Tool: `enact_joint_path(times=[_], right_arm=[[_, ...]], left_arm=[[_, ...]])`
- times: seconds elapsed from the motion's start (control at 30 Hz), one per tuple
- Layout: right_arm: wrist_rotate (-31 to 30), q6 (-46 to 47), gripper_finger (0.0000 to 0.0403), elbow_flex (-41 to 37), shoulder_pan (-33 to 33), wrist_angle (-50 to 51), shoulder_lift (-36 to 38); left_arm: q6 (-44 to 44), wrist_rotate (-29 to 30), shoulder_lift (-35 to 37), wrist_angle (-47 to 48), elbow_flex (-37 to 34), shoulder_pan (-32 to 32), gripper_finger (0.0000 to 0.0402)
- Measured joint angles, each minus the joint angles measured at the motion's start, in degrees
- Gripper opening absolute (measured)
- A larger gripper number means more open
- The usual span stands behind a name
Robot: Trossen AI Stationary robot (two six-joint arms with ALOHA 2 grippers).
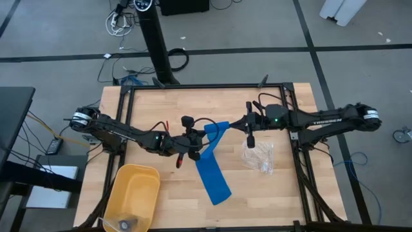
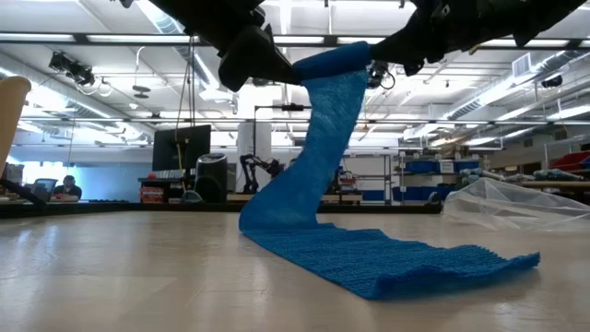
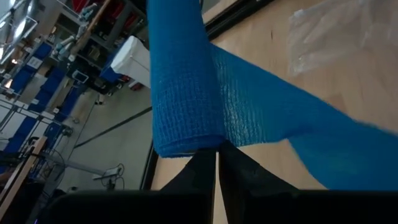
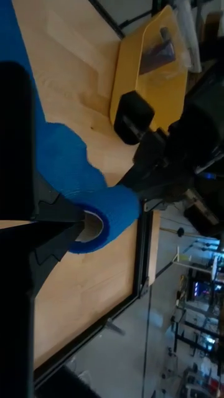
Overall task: Roll bandage
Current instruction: Roll the blue bandage
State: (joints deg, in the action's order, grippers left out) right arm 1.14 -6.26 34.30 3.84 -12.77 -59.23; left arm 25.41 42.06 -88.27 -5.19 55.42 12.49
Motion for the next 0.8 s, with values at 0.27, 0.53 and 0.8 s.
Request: enact_joint_path(times=[0.27,0.53,0.8], right_arm=[[3.27,0.03,0.0000,0.00,0.73,-2.13,-1.34],[5.48,0.03,0.0000,0.00,0.77,-3.99,-2.57],[6.61,0.50,0.0001,0.00,0.77,-3.18,-3.22]], left_arm=[[0.70,-0.33,0.00,2.70,2.01,0.02,0.0020],[-0.20,-1.78,0.00,2.51,2.01,0.03,0.0019],[-0.66,-2.09,-0.04,2.56,1.99,0.04,0.0019]])
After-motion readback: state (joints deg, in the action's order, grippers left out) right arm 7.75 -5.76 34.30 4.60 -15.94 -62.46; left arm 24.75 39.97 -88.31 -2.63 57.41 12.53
